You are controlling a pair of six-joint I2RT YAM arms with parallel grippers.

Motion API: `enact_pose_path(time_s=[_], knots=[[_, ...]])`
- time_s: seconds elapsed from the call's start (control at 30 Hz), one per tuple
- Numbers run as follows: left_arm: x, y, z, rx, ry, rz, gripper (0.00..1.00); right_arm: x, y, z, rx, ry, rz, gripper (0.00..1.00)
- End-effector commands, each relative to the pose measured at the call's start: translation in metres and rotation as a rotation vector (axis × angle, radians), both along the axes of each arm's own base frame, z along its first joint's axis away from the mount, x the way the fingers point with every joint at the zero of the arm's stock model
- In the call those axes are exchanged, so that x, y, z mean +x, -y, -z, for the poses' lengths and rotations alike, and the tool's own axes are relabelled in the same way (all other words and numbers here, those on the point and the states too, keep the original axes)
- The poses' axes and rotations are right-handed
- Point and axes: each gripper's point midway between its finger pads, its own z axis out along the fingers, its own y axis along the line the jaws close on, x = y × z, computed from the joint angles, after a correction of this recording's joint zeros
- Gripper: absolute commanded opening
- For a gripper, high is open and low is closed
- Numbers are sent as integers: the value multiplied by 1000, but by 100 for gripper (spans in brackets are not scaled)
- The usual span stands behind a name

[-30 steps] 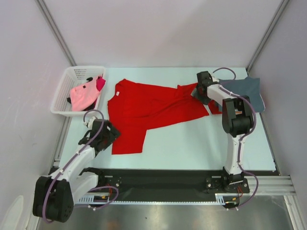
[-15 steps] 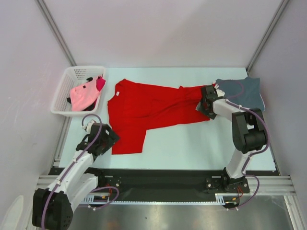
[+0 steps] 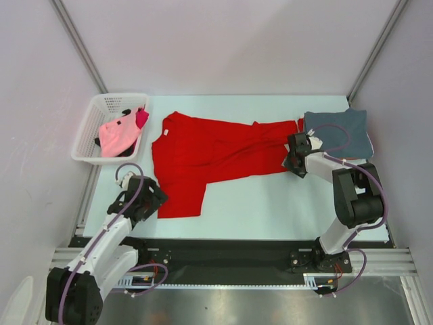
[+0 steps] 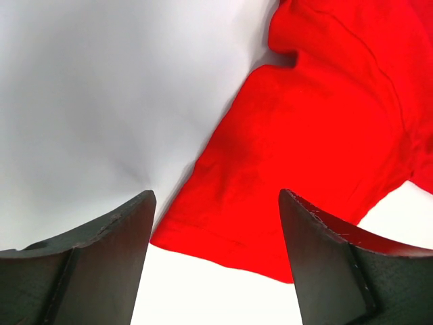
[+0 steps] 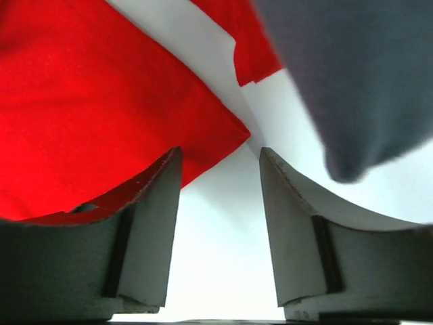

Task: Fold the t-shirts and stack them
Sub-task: Flatten the tshirt out

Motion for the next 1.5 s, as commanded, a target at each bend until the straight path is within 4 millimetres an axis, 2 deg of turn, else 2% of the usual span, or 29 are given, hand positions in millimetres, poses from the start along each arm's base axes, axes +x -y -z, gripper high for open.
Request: enact_pose_path(time_s=[0.0, 0.07, 0.13, 0.2, 0.23, 0.3, 0.5, 0.6, 0.73, 0.87, 1.03, 1.17, 1.27, 1.3, 1.4, 1.47], knots=[[-2, 0, 0, -10, 6, -24, 79, 2, 4, 0, 16, 44, 43, 52], [-2, -1, 0, -11, 5, -28, 78, 4, 7, 1, 0, 41, 55, 50], [-3, 0, 1, -12, 3, -25, 77, 8, 9, 1, -14, 42, 61, 40], [-3, -1, 1, -11, 1, -27, 77, 10, 9, 1, -16, 49, 63, 8], [-4, -1, 2, -11, -2, -32, 76, 12, 9, 1, -11, 49, 74, 0], [-6, -1, 5, -13, -7, -37, 75, 10, 13, 1, -37, 41, 84, 0], [-15, 1, 14, -22, -38, -51, 68, 5, 13, -17, -77, 116, 95, 0], [-20, 0, 17, -23, -51, -64, 65, 3, 15, -17, -72, 117, 104, 0], [-22, -3, 15, -9, -49, -76, 56, 2, 15, -18, -72, 118, 110, 0], [-35, -1, 17, 6, -98, -81, 55, 0, 16, -17, -72, 104, 112, 0], [-31, -4, 12, 45, -108, -91, 56, -2, 16, -21, -64, 114, 109, 0], [-27, 1, 9, 47, -124, -75, 53, -3, 14, -20, -52, 109, 100, 0], [-20, 6, 3, 44, -104, -69, 37, -2, 10, -20, -35, 107, 92, 0], [-17, 8, 3, 48, -91, -50, 27, -2, 10, -21, -33, 110, 88, 0], [-3, 11, 0, 49, -47, -28, 15, -2, 7, -26, -35, 119, 77, 0], [3, 13, -4, 50, -31, -20, 11, -2, 9, -31, -54, 131, 83, 0]])
